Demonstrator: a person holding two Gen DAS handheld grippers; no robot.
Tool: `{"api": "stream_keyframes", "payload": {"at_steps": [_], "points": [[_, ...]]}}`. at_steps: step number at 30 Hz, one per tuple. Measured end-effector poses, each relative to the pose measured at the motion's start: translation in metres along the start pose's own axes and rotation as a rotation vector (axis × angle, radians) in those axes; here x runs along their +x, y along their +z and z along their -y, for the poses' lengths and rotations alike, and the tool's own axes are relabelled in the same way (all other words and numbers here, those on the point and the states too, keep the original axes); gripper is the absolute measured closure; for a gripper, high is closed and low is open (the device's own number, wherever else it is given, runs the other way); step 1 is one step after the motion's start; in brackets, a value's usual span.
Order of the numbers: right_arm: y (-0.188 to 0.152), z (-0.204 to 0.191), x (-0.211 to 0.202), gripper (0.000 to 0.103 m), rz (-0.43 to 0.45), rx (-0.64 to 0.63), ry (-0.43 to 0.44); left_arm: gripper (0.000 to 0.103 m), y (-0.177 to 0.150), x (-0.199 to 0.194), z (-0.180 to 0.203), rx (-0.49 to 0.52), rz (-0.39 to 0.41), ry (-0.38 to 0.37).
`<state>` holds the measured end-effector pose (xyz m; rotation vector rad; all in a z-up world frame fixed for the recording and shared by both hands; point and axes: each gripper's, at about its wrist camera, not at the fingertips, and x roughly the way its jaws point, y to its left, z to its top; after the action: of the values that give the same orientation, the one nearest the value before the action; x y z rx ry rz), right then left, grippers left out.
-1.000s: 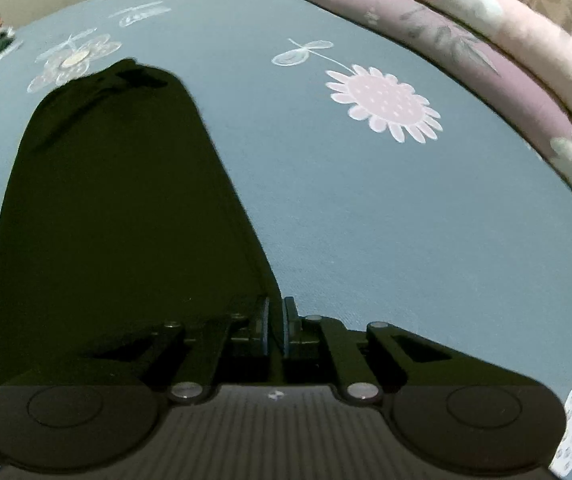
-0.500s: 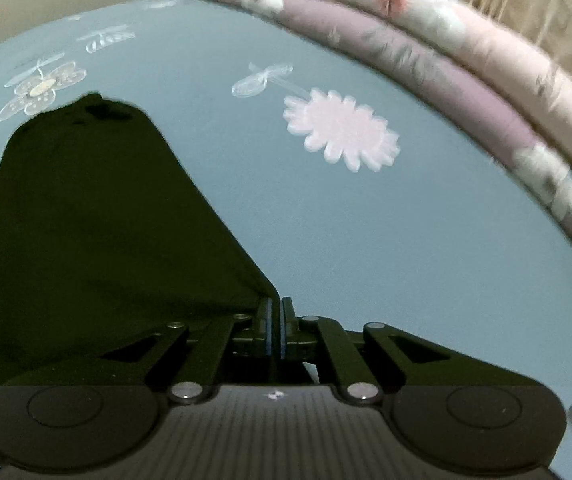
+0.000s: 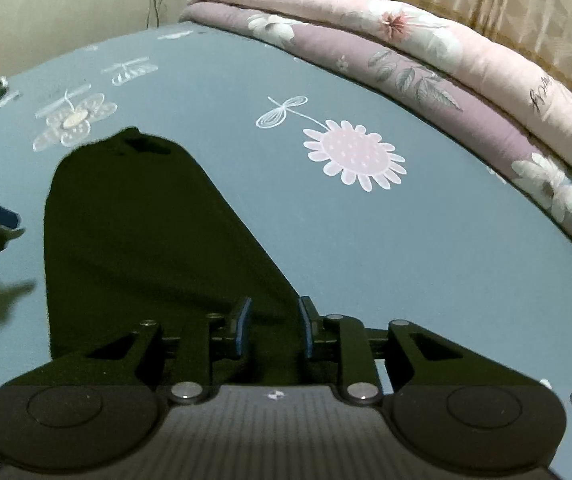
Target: Fold clothes
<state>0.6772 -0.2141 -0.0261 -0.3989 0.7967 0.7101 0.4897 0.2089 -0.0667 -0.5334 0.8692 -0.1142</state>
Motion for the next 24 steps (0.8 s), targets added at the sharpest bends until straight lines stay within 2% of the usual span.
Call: {"api": "stream_keyframes", "payload": {"at_steps": [4, 7, 10, 12, 16, 18, 21, 24], "points": [[0.017, -0.001, 0.007, 0.075, 0.028, 0.022, 0.008, 0.024, 0.022, 0.010, -0.020, -0.079, 0.020, 0.021], [0.033, -0.009, 0.015, 0.075, 0.072, 0.052, 0.048, 0.028, 0.036, 0.025, -0.039, -0.161, 0.002, 0.013], [0.048, -0.024, 0.027, 0.072, 0.093, 0.047, 0.082, 0.032, 0.045, 0.028, -0.041, -0.143, 0.016, -0.007], [0.057, -0.034, 0.037, 0.072, 0.088, 0.031, 0.094, 0.040, 0.049, 0.034, -0.043, -0.145, 0.019, -0.011], [0.075, -0.055, 0.058, 0.069, 0.077, 0.000, 0.117, 0.063, 0.053, 0.039, -0.045, -0.145, 0.039, -0.037], [0.084, -0.065, 0.069, 0.066, 0.072, -0.016, 0.129, 0.081, 0.052, 0.040, -0.045, -0.138, 0.038, -0.048], [0.100, -0.073, 0.088, 0.066, 0.052, -0.028, 0.139, 0.088, 0.051, 0.042, -0.046, -0.132, 0.034, -0.065], [0.118, -0.079, 0.111, 0.061, 0.022, -0.040, 0.146, 0.088, 0.051, 0.044, -0.047, -0.127, 0.031, -0.076]]}}
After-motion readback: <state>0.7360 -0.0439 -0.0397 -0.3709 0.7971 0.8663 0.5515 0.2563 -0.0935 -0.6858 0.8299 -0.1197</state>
